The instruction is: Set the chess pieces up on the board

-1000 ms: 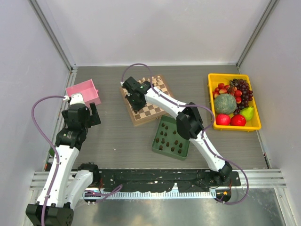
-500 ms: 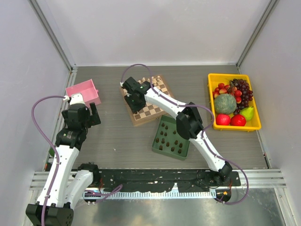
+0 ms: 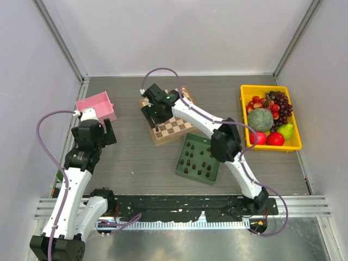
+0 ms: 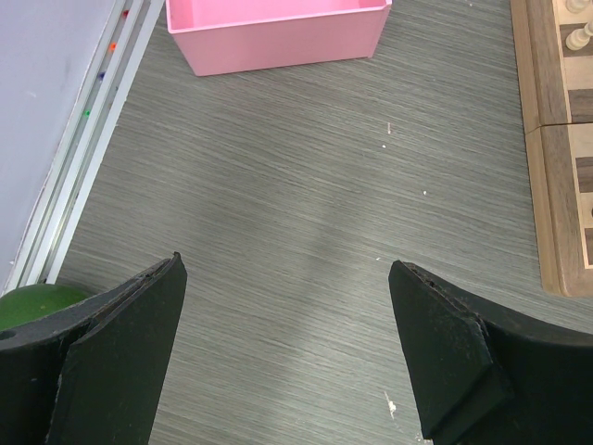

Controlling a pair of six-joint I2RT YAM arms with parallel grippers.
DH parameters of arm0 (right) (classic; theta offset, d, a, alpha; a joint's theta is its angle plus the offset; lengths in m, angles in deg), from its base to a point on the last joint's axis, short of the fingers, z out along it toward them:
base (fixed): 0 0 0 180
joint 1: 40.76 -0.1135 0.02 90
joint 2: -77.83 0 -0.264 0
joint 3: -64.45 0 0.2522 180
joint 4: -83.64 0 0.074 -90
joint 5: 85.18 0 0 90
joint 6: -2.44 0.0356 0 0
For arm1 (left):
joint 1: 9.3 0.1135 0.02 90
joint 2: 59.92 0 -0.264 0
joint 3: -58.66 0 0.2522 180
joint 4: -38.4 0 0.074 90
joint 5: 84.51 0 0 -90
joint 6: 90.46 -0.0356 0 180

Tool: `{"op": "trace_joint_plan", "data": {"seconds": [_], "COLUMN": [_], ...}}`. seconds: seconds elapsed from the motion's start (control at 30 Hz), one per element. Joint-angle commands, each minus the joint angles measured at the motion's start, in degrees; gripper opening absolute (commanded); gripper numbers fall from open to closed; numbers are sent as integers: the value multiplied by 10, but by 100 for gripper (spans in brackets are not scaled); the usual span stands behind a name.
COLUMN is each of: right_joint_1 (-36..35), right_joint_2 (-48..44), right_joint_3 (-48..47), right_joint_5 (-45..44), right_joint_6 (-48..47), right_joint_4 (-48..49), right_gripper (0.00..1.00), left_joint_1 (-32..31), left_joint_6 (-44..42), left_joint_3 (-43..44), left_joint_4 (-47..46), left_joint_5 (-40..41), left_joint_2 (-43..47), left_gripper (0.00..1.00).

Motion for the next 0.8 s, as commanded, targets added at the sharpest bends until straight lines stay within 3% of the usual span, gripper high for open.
{"op": "trace_joint_plan", "data": {"seconds": [0.0, 0.3, 0.5, 0.77], "right_joint_1": [10, 14, 19, 41], "right_joint_2": [-170, -370, -450, -513], "right_joint_3": [76, 321, 449, 570], "right_joint_5": [-46, -148, -173, -124], "right_joint_6": [0, -1, 15, 77], "right_joint_4": [45, 106, 107, 133], "right_gripper": [70, 72, 67, 58], "left_joint_1": [-1, 0, 0, 0], "left_joint_6": [2, -1, -1, -2], "left_joint_3": [6, 2, 4, 6], "left_joint_4": [-7, -15, -11, -8], "left_joint_5": [4, 12, 14, 8], "left_joint_2": [8, 14, 12, 7], "left_gripper": [99, 99, 99, 99]}}
